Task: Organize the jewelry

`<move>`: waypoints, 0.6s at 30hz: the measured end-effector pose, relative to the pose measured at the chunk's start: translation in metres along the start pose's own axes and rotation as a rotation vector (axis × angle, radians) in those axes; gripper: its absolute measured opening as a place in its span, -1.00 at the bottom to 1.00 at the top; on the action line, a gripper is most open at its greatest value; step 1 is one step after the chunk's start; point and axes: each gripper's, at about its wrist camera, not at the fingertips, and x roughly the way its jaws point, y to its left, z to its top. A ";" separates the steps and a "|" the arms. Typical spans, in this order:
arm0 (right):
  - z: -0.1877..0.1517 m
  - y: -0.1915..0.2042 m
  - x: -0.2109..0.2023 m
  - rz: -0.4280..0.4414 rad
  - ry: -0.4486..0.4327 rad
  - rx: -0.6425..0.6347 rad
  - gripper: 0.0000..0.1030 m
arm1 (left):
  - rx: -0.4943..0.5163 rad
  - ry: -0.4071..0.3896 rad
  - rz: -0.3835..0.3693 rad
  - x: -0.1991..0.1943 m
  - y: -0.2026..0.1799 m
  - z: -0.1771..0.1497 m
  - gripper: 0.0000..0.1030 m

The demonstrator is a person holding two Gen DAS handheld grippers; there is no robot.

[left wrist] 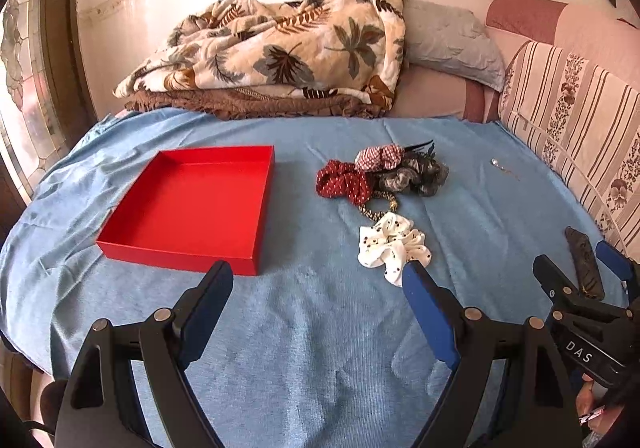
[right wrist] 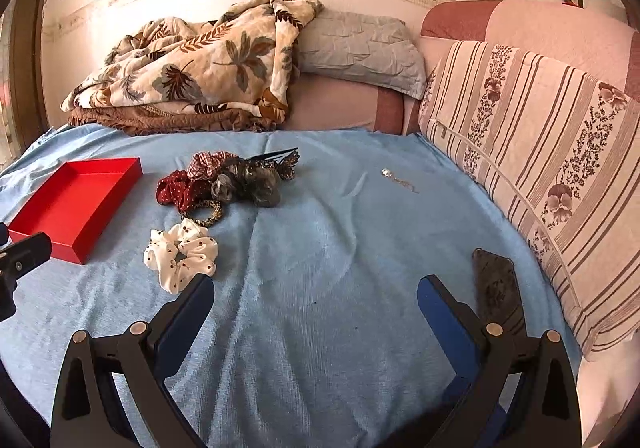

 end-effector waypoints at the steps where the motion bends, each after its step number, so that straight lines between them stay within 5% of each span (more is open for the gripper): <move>1: 0.001 0.000 -0.003 -0.001 -0.006 0.001 1.00 | 0.000 -0.008 0.001 -0.003 0.000 0.000 0.67; 18: 0.009 0.003 -0.051 0.006 -0.111 -0.001 1.00 | 0.002 -0.125 0.019 -0.053 0.006 0.004 0.67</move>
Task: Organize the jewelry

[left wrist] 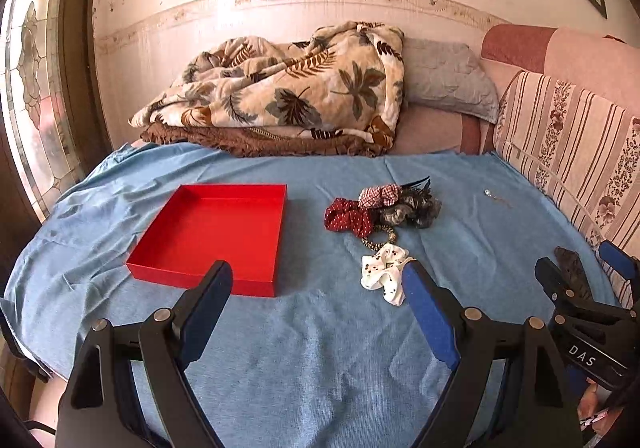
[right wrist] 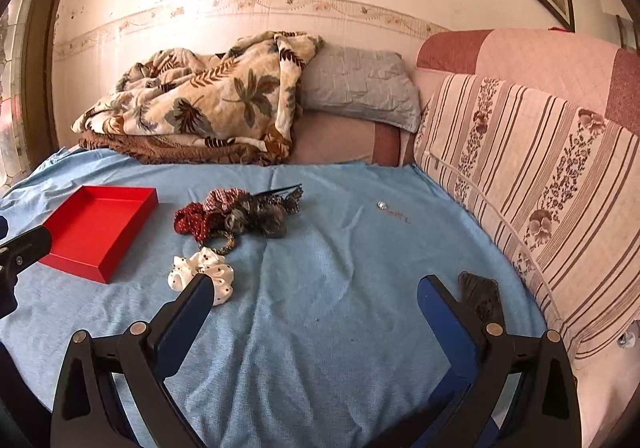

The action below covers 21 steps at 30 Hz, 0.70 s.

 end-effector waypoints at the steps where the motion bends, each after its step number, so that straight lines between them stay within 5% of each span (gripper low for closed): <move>1: 0.001 0.000 -0.004 0.001 -0.008 0.000 1.00 | 0.002 -0.006 0.001 -0.003 0.000 0.000 0.67; 21: 0.007 0.003 -0.031 0.000 -0.080 -0.001 1.00 | 0.018 -0.055 0.027 -0.029 0.004 0.001 0.67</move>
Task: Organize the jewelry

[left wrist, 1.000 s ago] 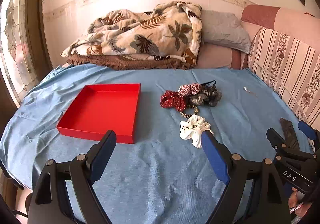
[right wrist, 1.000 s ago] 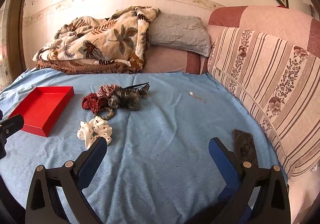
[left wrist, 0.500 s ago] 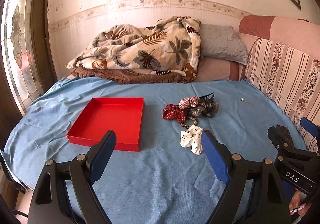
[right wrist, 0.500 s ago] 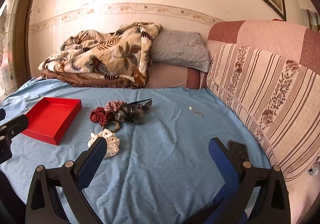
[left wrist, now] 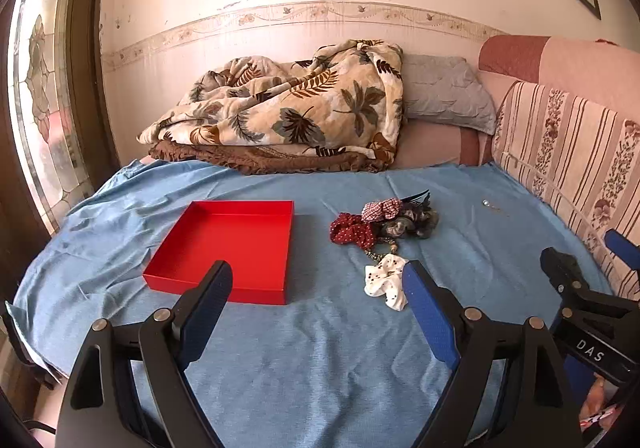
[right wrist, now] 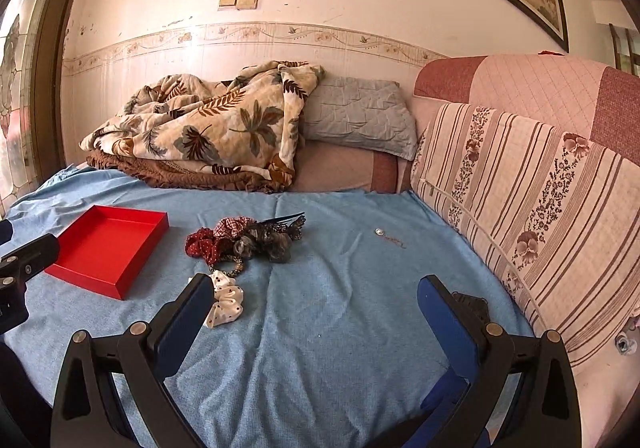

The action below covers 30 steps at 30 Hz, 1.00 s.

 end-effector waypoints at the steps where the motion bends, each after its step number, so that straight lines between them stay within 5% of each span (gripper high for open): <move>1: 0.000 0.000 -0.001 -0.001 0.000 0.001 1.00 | 0.003 0.004 0.006 0.000 -0.001 -0.001 0.67; 16: -0.010 -0.009 0.025 0.003 0.061 0.032 1.00 | 0.037 0.114 -0.014 0.035 -0.014 -0.007 0.67; 30: -0.023 -0.017 0.068 0.008 0.148 0.048 1.00 | 0.020 0.280 -0.089 0.108 -0.019 -0.020 0.67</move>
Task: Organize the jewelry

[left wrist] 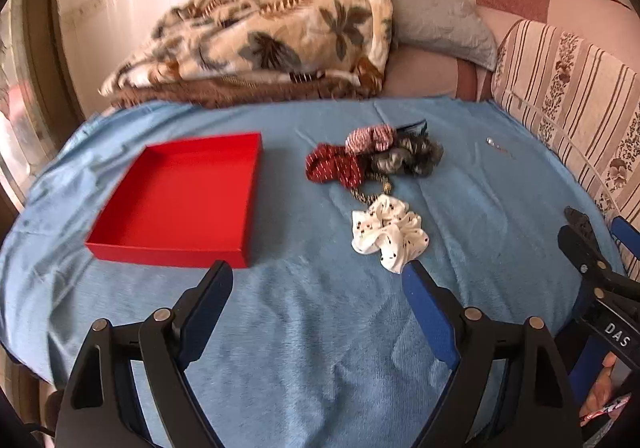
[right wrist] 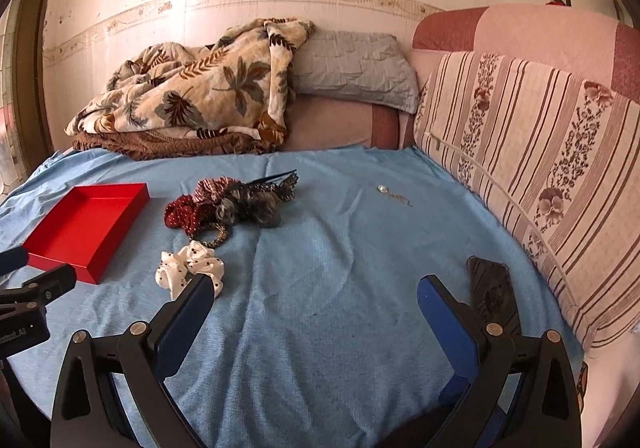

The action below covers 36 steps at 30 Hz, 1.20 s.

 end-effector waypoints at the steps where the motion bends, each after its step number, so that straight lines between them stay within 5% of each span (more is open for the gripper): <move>1: -0.001 -0.001 0.005 -0.001 0.008 0.000 1.00 | -0.002 0.012 -0.008 0.005 0.001 0.000 0.67; 10: 0.010 -0.006 0.044 0.037 0.055 0.009 1.00 | -0.013 0.120 -0.102 0.067 -0.013 0.018 0.59; 20: 0.062 -0.005 0.126 0.219 0.135 0.103 0.85 | -0.030 0.190 -0.135 0.128 -0.027 0.035 0.49; 28: 0.112 0.036 0.182 0.462 0.174 0.133 0.72 | -0.069 0.228 -0.164 0.155 -0.027 0.038 0.32; 36: 0.118 0.083 0.247 0.485 0.300 0.091 0.58 | -0.097 0.247 -0.182 0.168 -0.026 0.037 0.31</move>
